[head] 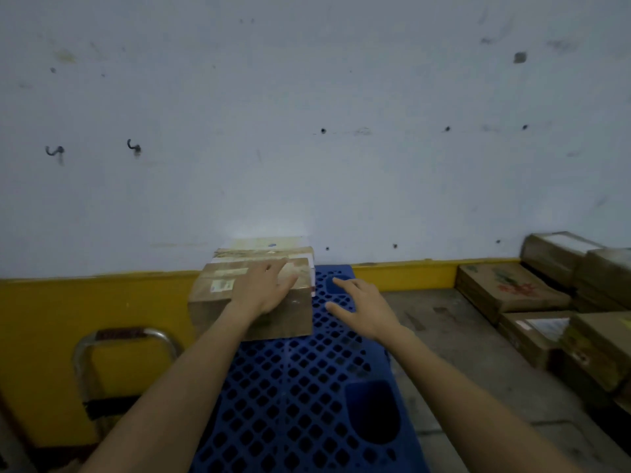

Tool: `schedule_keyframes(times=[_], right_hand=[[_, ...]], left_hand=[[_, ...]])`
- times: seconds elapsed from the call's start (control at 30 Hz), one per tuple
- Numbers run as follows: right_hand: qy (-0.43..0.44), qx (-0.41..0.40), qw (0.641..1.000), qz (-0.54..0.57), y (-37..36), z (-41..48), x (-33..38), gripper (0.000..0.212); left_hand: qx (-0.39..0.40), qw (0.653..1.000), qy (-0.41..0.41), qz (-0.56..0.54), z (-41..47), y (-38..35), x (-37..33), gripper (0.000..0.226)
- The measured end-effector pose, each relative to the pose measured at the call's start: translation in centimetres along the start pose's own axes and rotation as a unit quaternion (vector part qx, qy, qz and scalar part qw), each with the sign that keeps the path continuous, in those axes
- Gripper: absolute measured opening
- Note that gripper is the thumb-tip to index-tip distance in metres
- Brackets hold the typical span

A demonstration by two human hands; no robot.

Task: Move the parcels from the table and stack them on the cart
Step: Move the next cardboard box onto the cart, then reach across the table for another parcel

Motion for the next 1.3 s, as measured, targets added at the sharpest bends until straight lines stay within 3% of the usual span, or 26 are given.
schedule_keyframes(times=[0.3,0.57,0.97,1.3], right_hand=[[0.029,-0.010,0.994,-0.109,5.4,-13.8,-9.9,0.064],[-0.017,-0.017,0.995,-0.094,9.3,-23.0,-18.0,0.062],[-0.055,-0.106,0.992,-0.035,14.7,-29.3,-26.1,0.059],[-0.164,-0.071,0.984,-0.011,18.3,-29.6,-40.9,0.061]], left_hand=[[-0.034,0.998,-0.043,0.030,-4.5,-4.1,-18.8,0.059],[-0.040,0.994,-0.105,-0.008,-7.1,-6.4,-32.9,0.057],[0.006,0.988,-0.141,-0.060,-5.7,-11.1,-43.0,0.052],[0.070,0.988,-0.115,-0.077,-0.1,-18.1,-51.5,0.050]])
Point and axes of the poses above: each hand's wrist, its own z-axis towards the middle knuckle, its own y-axis out of the back of the hand, x = y × z, the point moved 10 cm from there along z, towards the middle knuckle, and after that the axes turned 13 degrees about x, right-handed, at the moved point
